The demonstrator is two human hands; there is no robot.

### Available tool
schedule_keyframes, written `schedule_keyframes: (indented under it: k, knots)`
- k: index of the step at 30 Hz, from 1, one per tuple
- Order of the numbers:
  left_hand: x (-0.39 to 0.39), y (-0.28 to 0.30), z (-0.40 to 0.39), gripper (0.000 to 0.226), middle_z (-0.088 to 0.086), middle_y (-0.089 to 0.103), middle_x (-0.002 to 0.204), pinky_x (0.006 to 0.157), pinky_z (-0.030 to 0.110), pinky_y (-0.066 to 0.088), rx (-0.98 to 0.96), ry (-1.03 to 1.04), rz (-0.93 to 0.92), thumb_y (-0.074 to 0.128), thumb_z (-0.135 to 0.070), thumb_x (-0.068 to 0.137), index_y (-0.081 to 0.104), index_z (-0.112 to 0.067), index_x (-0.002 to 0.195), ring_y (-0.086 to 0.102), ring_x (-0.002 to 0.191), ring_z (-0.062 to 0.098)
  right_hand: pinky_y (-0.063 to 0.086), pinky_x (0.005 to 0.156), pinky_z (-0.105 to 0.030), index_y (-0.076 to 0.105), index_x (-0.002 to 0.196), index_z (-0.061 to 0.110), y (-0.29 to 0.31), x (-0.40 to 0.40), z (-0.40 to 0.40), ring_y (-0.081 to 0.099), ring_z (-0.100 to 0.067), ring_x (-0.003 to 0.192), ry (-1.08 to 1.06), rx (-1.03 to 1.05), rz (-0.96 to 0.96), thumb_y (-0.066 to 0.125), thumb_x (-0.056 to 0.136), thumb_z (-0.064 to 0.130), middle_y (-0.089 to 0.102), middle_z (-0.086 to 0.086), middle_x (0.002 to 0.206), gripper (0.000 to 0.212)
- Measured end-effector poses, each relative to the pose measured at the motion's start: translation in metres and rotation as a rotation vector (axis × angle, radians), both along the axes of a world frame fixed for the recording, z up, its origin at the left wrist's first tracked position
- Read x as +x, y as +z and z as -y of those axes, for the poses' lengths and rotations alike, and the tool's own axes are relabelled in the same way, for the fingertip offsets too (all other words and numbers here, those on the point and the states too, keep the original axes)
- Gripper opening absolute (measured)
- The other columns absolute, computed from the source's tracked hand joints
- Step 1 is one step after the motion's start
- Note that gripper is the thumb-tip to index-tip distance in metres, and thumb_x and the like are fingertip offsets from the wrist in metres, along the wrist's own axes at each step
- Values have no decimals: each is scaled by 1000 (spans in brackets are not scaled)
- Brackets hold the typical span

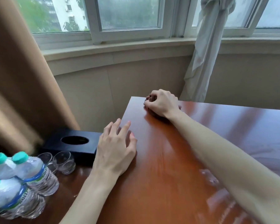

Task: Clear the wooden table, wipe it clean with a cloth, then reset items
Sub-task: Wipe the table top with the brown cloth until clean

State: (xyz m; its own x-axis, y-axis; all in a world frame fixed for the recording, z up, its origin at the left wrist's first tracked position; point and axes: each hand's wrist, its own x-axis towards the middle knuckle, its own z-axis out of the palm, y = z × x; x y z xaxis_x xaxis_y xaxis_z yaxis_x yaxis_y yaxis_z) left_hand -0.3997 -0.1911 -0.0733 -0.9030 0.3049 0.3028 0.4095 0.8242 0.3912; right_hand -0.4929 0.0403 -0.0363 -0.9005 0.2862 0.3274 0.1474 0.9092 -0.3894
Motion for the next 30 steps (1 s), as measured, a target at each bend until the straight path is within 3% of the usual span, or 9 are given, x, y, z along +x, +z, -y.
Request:
schedule_keyframes:
  k: [4,8,16,19,21,25,30]
  knots:
    - [-1,3,1,63,-1,36,160,117,38,28,-4,10,45,29,-51,91,43,-36,150,26,148,18,36,75,-34,74,97,33,2,-46,-4,64,-31,102,-74,-13,-16,64,78,49,69,1,103,27]
    - [-1,4,0,65,1,37,160,119,40,27,-21,12,105,27,-51,89,46,-32,149,26,148,21,40,77,-37,71,103,29,-7,-11,12,61,-32,107,-66,16,-17,61,81,50,64,-2,105,32]
    - [22,26,4,65,10,41,157,118,44,22,-27,56,61,29,-44,88,54,-23,144,26,148,28,38,67,-28,67,107,39,-4,214,83,56,-12,95,262,73,-38,56,80,57,59,15,98,35]
    - [26,27,6,64,11,42,156,119,45,22,-21,58,45,30,-43,88,54,-23,144,27,148,28,42,67,-25,68,104,38,-4,257,92,56,-7,96,334,59,-52,56,80,58,61,17,99,34]
    - [26,26,6,64,11,42,156,118,44,22,-6,57,42,31,-43,88,54,-22,144,28,147,27,51,73,-31,68,105,39,-1,246,88,57,-8,96,350,52,-28,54,79,60,60,15,97,36]
    - [21,19,5,60,10,45,154,117,44,26,17,30,-1,36,-43,90,57,-22,142,31,146,26,54,79,-36,69,105,42,-3,166,63,62,-16,96,196,15,-48,53,75,62,58,13,90,39]
    - [3,7,-1,54,6,36,159,116,42,29,26,30,68,40,-44,96,50,-29,147,26,148,21,44,78,-35,72,104,34,-6,37,37,65,-27,103,34,44,-44,59,79,56,67,4,104,36]
